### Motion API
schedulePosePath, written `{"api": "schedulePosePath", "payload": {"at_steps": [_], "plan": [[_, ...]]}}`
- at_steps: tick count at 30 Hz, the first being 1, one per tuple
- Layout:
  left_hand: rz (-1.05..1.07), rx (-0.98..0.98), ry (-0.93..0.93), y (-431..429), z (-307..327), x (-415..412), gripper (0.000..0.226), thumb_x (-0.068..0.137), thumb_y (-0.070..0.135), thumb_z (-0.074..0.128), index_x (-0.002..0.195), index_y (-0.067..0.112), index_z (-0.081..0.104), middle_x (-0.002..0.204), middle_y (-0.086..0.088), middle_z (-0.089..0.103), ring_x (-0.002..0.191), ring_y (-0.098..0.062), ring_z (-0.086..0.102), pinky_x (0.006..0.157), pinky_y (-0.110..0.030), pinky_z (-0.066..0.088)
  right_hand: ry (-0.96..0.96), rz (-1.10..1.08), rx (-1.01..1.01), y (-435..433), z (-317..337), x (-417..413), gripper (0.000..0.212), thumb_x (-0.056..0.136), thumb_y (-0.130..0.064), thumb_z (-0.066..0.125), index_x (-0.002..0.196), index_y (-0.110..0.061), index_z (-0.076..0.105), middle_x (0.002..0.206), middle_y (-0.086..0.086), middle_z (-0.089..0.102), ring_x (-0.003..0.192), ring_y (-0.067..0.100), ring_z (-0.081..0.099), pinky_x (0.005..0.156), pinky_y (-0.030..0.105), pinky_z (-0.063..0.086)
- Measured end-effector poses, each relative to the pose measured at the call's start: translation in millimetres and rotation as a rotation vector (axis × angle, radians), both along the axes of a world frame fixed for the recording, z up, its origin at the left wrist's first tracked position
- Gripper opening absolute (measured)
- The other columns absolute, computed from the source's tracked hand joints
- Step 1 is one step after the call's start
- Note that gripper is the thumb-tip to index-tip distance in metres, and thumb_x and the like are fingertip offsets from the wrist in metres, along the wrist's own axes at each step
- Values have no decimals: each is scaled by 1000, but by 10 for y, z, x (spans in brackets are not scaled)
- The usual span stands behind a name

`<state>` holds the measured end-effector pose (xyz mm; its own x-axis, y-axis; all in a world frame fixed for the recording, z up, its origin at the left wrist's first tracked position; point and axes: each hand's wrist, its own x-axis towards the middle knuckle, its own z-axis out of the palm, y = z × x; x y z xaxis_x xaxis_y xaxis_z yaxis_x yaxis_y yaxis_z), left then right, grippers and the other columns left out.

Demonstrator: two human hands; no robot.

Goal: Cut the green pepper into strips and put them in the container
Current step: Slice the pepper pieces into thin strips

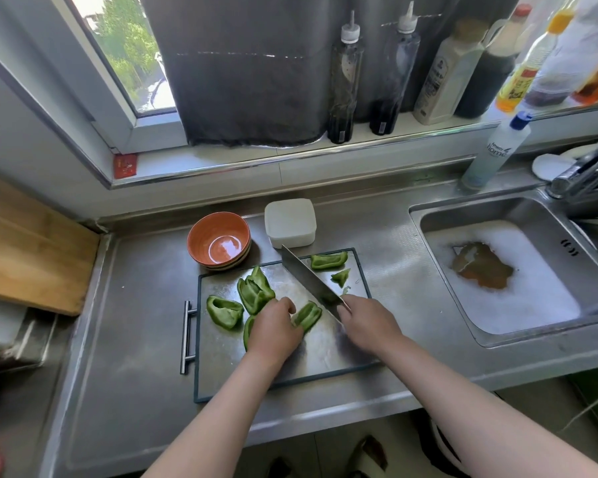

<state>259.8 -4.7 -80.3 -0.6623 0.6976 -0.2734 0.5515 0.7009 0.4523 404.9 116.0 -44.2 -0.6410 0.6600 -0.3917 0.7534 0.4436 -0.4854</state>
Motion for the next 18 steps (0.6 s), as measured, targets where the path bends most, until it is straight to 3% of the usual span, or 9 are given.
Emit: {"api": "schedulePosePath", "payload": {"at_steps": [4,8,10,12,14,15,18], "plan": [[9,-70,-152,4,39,67,42,85,45,60,118,19,57,96,-6,70,91,-24,65,70,-29,49,82,-23,2,55,92,25,23,104,-30,42,83,-28,51,75,-4,57,74,23,56,58,33,37],[-5,-7,-53,-72,64,24,28,91,16,50,118,18,58,110,-7,65,95,-28,63,75,-33,50,140,-70,-17,53,158,97,26,104,-32,43,84,-24,57,75,-2,61,72,21,59,64,38,49],[-71,77,35,-137,63,-12,40,86,3,52,120,23,57,121,-3,53,102,-27,58,79,-34,47,145,-72,-20,34,180,163,27,105,-30,43,79,-26,53,73,-4,58,68,17,56,58,34,43],[-274,24,182,-174,50,-63,61,82,1,54,134,33,50,139,-1,42,126,-25,44,97,-33,38,140,-75,-33,-9,195,233,29,105,-28,43,78,-28,50,71,-7,55,65,12,52,54,27,36],[-474,-100,257,-175,42,-120,78,83,4,54,148,43,34,159,2,25,147,-25,18,117,-40,14,144,-91,-54,-41,195,293,29,105,-28,44,77,-28,50,73,-5,56,66,12,52,55,27,38],[-528,-134,254,-169,48,-143,80,85,7,54,150,45,28,161,4,23,150,-22,13,120,-43,4,147,-102,-63,-62,197,324,30,105,-27,45,76,-29,50,73,-5,57,67,12,53,56,27,39],[-567,-126,251,-150,9,-182,70,87,22,61,147,42,31,142,9,50,141,-16,33,120,-42,-4,166,-146,-98,-126,214,401,31,104,-26,46,73,-31,49,73,-4,56,67,13,52,56,27,38]]}}
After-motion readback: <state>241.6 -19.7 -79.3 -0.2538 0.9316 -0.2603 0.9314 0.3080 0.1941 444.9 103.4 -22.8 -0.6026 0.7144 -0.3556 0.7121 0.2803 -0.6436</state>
